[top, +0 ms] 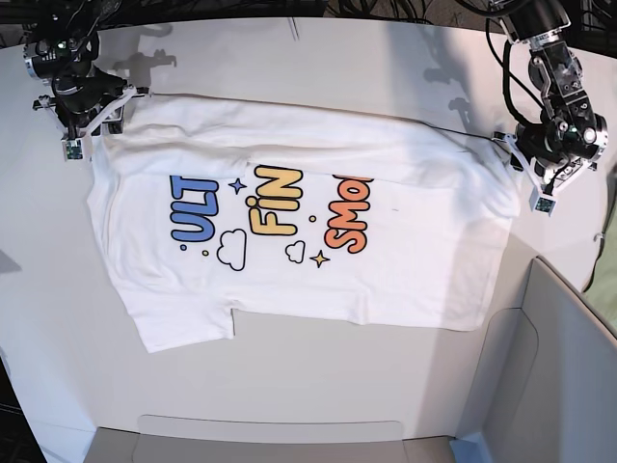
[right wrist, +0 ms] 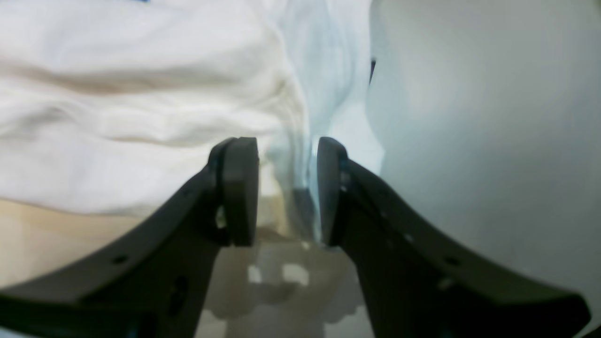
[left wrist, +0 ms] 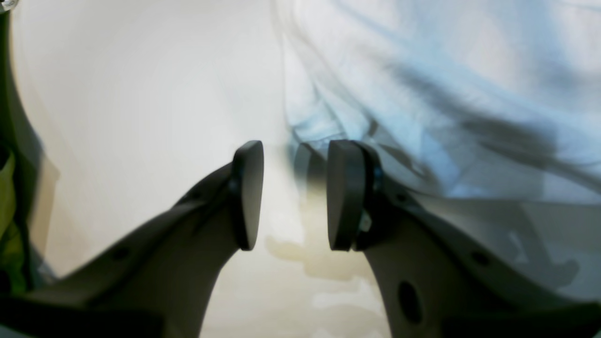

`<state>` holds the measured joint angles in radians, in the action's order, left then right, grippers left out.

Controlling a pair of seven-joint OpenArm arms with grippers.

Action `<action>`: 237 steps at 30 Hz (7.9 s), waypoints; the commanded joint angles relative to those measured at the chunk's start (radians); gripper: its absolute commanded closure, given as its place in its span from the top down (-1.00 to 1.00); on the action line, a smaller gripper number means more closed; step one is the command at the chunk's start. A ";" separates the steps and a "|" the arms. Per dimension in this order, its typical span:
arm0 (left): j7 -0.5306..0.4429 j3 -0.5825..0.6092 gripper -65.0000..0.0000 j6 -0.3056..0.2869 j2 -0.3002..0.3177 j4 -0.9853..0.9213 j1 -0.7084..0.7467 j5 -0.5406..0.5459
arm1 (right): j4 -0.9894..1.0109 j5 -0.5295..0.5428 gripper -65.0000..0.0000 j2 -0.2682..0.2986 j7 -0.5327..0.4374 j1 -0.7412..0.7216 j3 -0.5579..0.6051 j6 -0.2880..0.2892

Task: Layout the t-shirt on the table in an organized manner, then fold the t-shirt properly
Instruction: 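Open both grippers and release the shirt's shoulder edge, then move both grippers down to the shirt's side edges near the hem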

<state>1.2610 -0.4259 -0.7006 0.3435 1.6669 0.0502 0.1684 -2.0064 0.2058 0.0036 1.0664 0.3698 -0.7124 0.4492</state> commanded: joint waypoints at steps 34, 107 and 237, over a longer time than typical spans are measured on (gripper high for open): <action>0.027 0.028 -0.75 0.002 -0.008 -0.055 -0.056 0.001 | 0.118 0.004 -0.34 0.014 -0.021 0.011 -0.006 0.000; -0.040 -0.210 -0.81 0.002 -0.008 0.126 0.024 0.000 | -0.050 0.007 -0.33 0.036 -0.022 0.025 -0.200 0.000; -0.712 -0.204 -0.31 0.002 0.032 -1.384 -0.838 -0.002 | -0.046 -0.291 -0.34 -0.087 -0.016 -0.395 0.434 0.000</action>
<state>0.5442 -0.6304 -0.6971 0.3668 0.2764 -0.7597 0.1726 -2.0346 -0.0937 -0.0868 1.0740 -0.0105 -0.2787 0.4492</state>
